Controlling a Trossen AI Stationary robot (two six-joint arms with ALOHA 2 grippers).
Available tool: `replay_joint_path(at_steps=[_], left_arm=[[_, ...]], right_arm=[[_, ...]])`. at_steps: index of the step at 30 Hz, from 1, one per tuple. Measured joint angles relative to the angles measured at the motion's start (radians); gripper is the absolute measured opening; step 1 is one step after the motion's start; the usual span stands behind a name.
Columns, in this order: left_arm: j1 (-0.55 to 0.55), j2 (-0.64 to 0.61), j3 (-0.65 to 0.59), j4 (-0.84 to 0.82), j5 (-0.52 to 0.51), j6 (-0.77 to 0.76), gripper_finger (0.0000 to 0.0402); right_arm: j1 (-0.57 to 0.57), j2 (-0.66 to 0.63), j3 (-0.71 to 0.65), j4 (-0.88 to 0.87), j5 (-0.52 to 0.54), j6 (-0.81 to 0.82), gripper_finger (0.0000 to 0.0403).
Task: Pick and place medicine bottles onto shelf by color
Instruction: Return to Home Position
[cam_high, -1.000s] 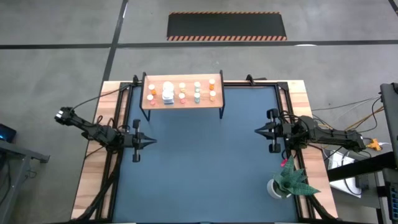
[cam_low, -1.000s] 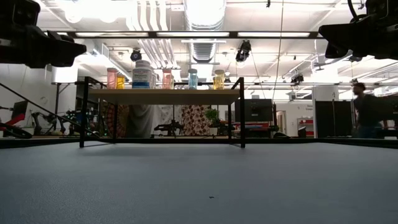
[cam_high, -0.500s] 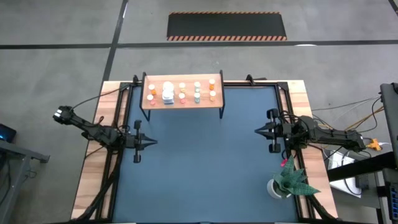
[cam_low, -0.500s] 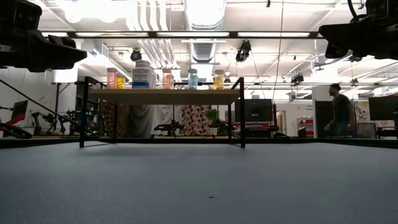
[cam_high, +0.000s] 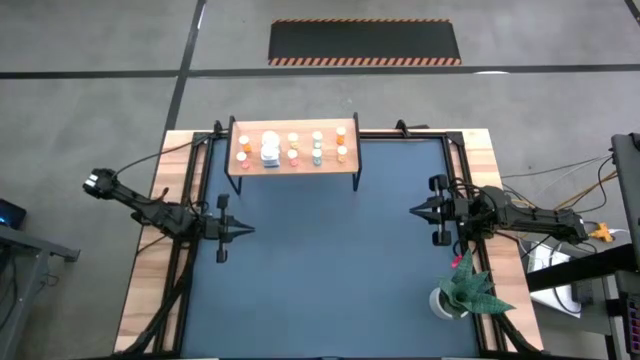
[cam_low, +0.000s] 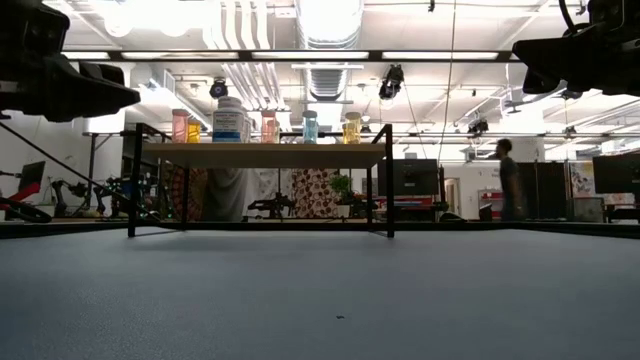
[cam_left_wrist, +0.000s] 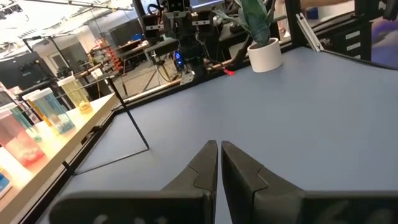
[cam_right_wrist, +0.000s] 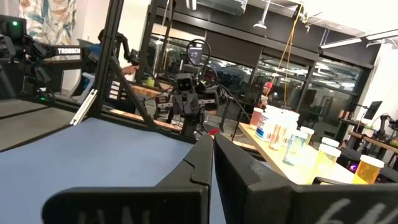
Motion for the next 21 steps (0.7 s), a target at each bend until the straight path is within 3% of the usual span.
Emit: replay_joint_path(at_steps=[21], left_arm=[[0.000, 0.030, 0.000, 0.000, 0.000, 0.000, 0.0003]], right_arm=[[0.000, 0.000, 0.000, 0.000, 0.000, 0.000, 0.0009]])
